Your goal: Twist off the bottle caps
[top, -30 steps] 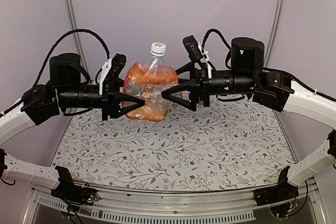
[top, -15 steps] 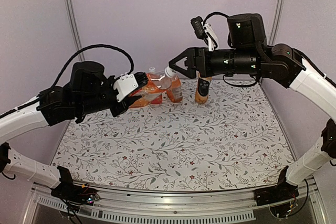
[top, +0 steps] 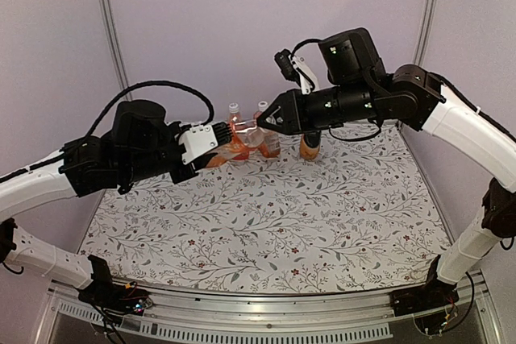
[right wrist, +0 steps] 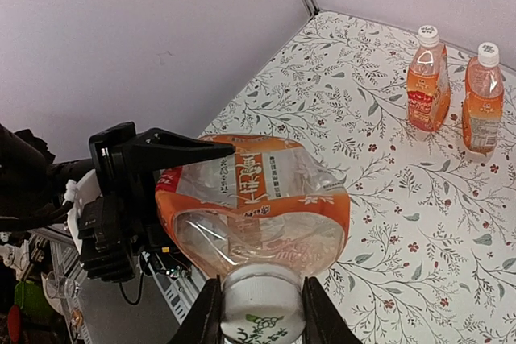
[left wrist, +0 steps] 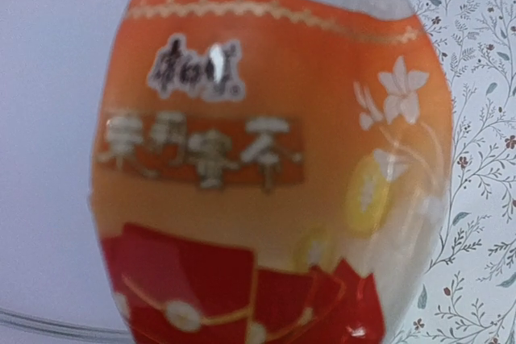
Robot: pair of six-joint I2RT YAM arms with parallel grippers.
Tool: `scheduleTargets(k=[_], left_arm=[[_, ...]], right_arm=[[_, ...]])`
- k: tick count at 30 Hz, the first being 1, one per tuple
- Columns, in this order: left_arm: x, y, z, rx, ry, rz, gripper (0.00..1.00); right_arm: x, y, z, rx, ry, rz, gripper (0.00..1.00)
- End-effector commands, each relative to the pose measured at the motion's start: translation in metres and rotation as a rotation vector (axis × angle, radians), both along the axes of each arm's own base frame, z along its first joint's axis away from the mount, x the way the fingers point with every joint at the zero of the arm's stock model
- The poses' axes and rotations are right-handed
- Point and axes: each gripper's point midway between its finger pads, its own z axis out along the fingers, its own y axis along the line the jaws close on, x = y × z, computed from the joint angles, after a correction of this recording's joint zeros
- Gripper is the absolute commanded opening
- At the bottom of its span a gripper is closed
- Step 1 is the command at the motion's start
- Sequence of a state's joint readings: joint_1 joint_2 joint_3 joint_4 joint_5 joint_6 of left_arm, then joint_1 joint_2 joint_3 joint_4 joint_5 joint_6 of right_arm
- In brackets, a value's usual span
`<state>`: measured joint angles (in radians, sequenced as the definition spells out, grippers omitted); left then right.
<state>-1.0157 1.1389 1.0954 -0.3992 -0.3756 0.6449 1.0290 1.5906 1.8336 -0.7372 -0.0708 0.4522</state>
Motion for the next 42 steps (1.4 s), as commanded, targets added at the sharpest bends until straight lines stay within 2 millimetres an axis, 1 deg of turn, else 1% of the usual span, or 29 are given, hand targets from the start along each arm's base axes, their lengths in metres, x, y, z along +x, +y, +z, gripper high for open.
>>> scheduleTargets(k=[1,4,6,7,8,9,10,12,14,15,19,22,25,26,27,28,29,30,31,34,37,39,40,41,42], left_arm=[[-0.01,-0.01,0.008,-0.05,0.006,-0.043,0.27],[-0.023,-0.016,0.016,-0.134,0.108,-0.1,0.24],[-0.043,-0.02,0.024,-0.213,0.22,-0.2,0.21],[-0.059,-0.023,0.029,-0.249,0.283,-0.293,0.21],[-0.083,-0.028,0.033,-0.276,0.354,-0.417,0.21],[-0.099,-0.029,0.036,-0.285,0.4,-0.492,0.21],[-0.114,-0.029,0.036,-0.285,0.452,-0.556,0.2],[-0.135,-0.03,0.035,-0.285,0.551,-0.633,0.2],[-0.148,-0.029,0.033,-0.275,0.611,-0.684,0.19],[-0.152,-0.028,0.03,-0.266,0.621,-0.699,0.18],[-0.156,-0.03,0.028,-0.257,0.63,-0.711,0.17],[-0.155,-0.032,0.029,-0.256,0.623,-0.708,0.17],[-0.148,-0.031,0.027,-0.252,0.6,-0.678,0.16],[-0.145,-0.031,0.026,-0.253,0.59,-0.66,0.16],[-0.14,-0.031,0.024,-0.254,0.575,-0.639,0.16],[-0.132,-0.031,0.022,-0.253,0.549,-0.598,0.16],[-0.125,-0.03,0.02,-0.249,0.524,-0.564,0.16],[-0.116,-0.029,0.018,-0.244,0.489,-0.529,0.16],[-0.107,-0.028,0.015,-0.234,0.453,-0.489,0.16],[-0.076,-0.023,0.011,-0.206,0.331,-0.362,0.15],[-0.049,-0.016,0.008,-0.159,0.21,-0.251,0.15],[-0.038,-0.013,0.005,-0.123,0.151,-0.207,0.15],[-0.035,-0.011,0.004,-0.111,0.132,-0.193,0.15],[-0.032,-0.01,0.003,-0.105,0.121,-0.182,0.15],[-0.031,-0.01,0.002,-0.102,0.117,-0.176,0.15]], right_arm=[[-0.013,0.005,-0.001,0.003,0.029,0.081,0.0],[-0.038,0.014,0.001,0.02,0.03,0.25,0.0],[-0.058,0.016,-0.006,-0.016,-0.013,0.366,0.0],[-0.072,0.016,-0.012,-0.057,-0.085,0.449,0.0],[-0.093,0.013,-0.015,-0.092,-0.154,0.546,0.0],[-0.104,0.011,-0.019,-0.122,-0.223,0.613,0.0],[-0.111,0.006,-0.02,-0.151,-0.312,0.671,0.0],[-0.115,-0.003,-0.02,-0.198,-0.399,0.725,0.0],[-0.115,-0.011,-0.023,-0.264,-0.486,0.77,0.0],[-0.112,-0.013,-0.025,-0.297,-0.534,0.787,0.0],[-0.116,-0.016,-0.028,-0.353,-0.69,0.9,0.0],[-0.115,-0.017,-0.027,-0.378,-0.763,0.946,0.0],[-0.109,-0.016,-0.025,-0.393,-0.794,0.919,0.01],[-0.106,-0.015,-0.021,-0.384,-0.801,0.891,0.18],[-0.103,-0.014,-0.018,-0.374,-0.781,0.849,0.47],[-0.098,-0.013,-0.013,-0.364,-0.776,0.802,0.69],[-0.093,-0.013,-0.005,-0.343,-0.759,0.739,0.85],[-0.087,-0.014,0.001,-0.333,-0.744,0.678,0.95],[-0.082,-0.015,0.008,-0.302,-0.701,0.6,0.98],[-0.079,-0.02,0.025,-0.201,-0.59,0.475,0.99],[-0.073,-0.02,0.03,-0.135,-0.448,0.38,0.99],[-0.062,-0.02,0.026,-0.087,-0.272,0.259,0.99],[-0.054,-0.019,0.019,-0.088,-0.215,0.207,0.97],[-0.046,-0.021,0.014,-0.075,-0.136,0.133,0.95],[-0.038,-0.025,0.008,-0.081,-0.095,0.075,0.93]])
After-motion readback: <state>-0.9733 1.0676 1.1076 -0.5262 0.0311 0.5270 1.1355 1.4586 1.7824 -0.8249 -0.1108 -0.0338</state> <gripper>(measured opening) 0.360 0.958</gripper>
